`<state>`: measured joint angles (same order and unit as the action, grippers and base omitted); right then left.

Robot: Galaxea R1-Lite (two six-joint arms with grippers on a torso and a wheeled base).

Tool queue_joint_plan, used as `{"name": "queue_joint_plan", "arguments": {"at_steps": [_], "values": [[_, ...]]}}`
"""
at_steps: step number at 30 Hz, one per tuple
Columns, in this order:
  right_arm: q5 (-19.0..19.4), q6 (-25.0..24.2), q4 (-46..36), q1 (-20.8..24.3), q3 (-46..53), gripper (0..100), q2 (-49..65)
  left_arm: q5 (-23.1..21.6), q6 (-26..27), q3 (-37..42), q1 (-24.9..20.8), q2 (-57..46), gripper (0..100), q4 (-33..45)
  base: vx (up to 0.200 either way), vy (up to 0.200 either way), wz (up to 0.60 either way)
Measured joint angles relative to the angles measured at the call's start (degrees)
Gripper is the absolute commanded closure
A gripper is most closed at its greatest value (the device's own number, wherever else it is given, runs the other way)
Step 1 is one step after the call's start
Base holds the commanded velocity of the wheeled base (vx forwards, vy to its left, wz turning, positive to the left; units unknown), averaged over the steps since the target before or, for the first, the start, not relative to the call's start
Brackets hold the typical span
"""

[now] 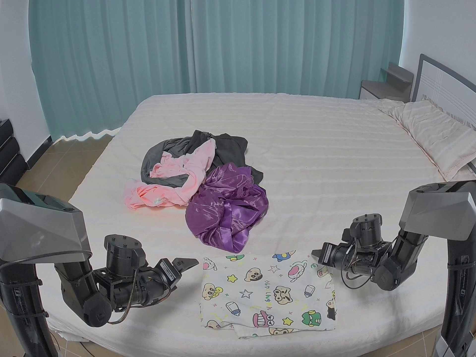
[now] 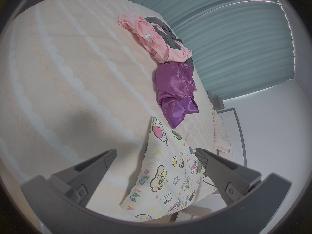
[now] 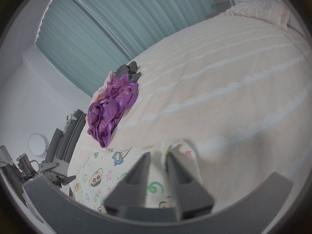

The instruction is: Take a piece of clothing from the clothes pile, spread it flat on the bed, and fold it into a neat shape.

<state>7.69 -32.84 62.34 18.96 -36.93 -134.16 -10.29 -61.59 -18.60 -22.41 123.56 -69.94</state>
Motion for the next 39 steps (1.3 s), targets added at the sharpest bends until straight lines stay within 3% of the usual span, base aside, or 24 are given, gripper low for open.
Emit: {"name": "queue_joint_plan", "arguments": {"at_steps": [17, 18, 32, 39], "values": [[-0.9, -0.1, 0.3, -3.0, 0.2, 100, -0.2, 0.0, 0.0, 0.1, 0.0, 0.0, 0, 0.0, 0.000, 0.000, 0.00], [-0.9, -0.1, 0.2, -3.0, 0.2, 0, -0.1, 0.0, 0.0, 0.1, 0.0, 0.0, 0, 0.0, 0.000, 0.000, 0.00], [-2.9, -1.3, 0.0, -6.2, 3.8, 0, 7.6, 0.7, 0.2, 0.2, 1.2, -1.6, 0, -1.3, 0.000, 0.000, 0.00], [-3.0, -1.4, 0.0, -9.7, 11.0, 0, 21.1, 2.7, 1.6, 0.9, 4.7, -12.6, 0, -1.7, 0.000, 0.000, 0.00]]}}
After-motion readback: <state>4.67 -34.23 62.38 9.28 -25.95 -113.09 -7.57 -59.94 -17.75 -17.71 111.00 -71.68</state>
